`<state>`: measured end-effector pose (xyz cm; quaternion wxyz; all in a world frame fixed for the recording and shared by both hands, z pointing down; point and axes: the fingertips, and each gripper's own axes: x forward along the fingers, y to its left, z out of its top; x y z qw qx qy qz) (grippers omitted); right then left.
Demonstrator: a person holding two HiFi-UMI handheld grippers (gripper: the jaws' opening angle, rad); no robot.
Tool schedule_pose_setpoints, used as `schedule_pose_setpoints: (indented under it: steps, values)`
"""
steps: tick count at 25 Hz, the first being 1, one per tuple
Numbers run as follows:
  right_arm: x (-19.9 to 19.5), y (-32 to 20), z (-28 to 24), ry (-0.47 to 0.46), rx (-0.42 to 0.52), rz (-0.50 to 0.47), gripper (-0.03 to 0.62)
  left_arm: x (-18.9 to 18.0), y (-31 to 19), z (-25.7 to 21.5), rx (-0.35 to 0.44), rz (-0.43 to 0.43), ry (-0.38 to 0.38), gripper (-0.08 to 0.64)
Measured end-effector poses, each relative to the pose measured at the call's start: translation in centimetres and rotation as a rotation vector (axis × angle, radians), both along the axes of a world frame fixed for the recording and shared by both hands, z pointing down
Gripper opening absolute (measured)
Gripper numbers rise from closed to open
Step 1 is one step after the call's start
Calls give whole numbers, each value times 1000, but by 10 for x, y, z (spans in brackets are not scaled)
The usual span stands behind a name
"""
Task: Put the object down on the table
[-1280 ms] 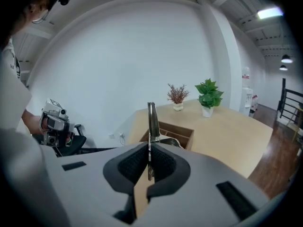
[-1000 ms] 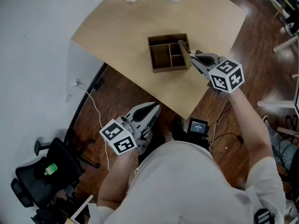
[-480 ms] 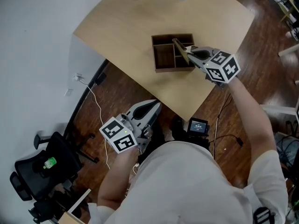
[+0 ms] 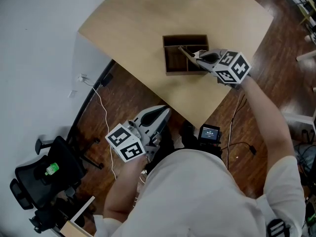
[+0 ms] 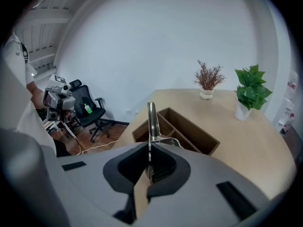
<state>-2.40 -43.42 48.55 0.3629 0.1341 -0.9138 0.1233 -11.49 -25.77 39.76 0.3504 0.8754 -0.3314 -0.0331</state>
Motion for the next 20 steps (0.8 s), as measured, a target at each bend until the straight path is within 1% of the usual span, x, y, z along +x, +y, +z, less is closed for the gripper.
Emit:
schedule_pose_setpoints:
  steps: [7, 14, 20]
  values:
    - [2, 2, 22, 58, -13, -17, 8, -1, 3, 3, -14, 4, 1, 2]
    - [2, 3, 40, 157, 10, -63, 8, -1, 6, 5, -25, 11, -1, 2]
    - [0, 3, 40, 157, -1, -67, 8, -1, 10, 5, -29, 17, 1, 2]
